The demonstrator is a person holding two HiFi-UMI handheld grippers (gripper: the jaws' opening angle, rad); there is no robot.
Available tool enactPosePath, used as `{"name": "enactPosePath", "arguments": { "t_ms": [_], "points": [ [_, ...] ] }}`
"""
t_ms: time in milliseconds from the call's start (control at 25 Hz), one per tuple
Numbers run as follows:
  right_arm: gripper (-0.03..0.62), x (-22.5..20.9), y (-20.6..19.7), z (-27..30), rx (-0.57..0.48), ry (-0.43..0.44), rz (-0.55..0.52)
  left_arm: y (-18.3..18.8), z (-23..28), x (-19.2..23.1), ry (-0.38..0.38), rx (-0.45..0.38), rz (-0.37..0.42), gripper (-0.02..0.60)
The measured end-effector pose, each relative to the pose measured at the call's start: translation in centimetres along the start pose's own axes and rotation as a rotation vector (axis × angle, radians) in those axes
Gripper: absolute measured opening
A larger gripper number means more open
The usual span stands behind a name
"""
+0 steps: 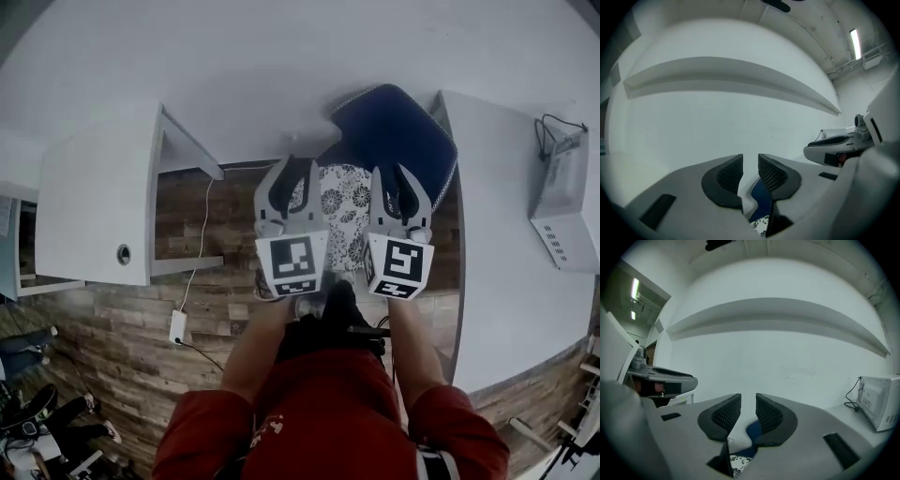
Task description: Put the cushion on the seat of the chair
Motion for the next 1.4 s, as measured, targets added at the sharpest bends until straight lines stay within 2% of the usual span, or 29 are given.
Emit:
{"name": "enactPosePath", "arguments": {
  "t_ms": [360, 680, 960, 1400],
  "points": [
    [0.107, -0.4, 8.0, -3.5, -0.151, -0.003, -0.020, 7.5, -3.5, -1.3, -0.031, -0.123, 0.038, 0.110],
    [0.066, -0.5, 12.0, -4.7, -0.230, 0.001, -0.030, 10.6, -4.9, -1.4, -0.029, -0.177, 0.046, 0.088],
    [0.038, 0.3, 13.3, -4.9, -0.239, 0.027, -0.035, 11.8, -5.3, -1.3, -0.044, -0.201, 0.046, 0.032],
    [0.029, 0.1, 13.2, -4.7, -0.224, 0.029, -0.047, 12.1, -5.2, -1.6, -0.058, -0.207, 0.047, 0.028]
  ]
}}
Point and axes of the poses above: the fingertips, and each gripper's own axes: z forward along the fingers, x to its left, y out of its top, the point moved 1 cm from there along -z, backward along the fingers, and after that the axes turned 9 degrees about -z, right-handed, at the moved point
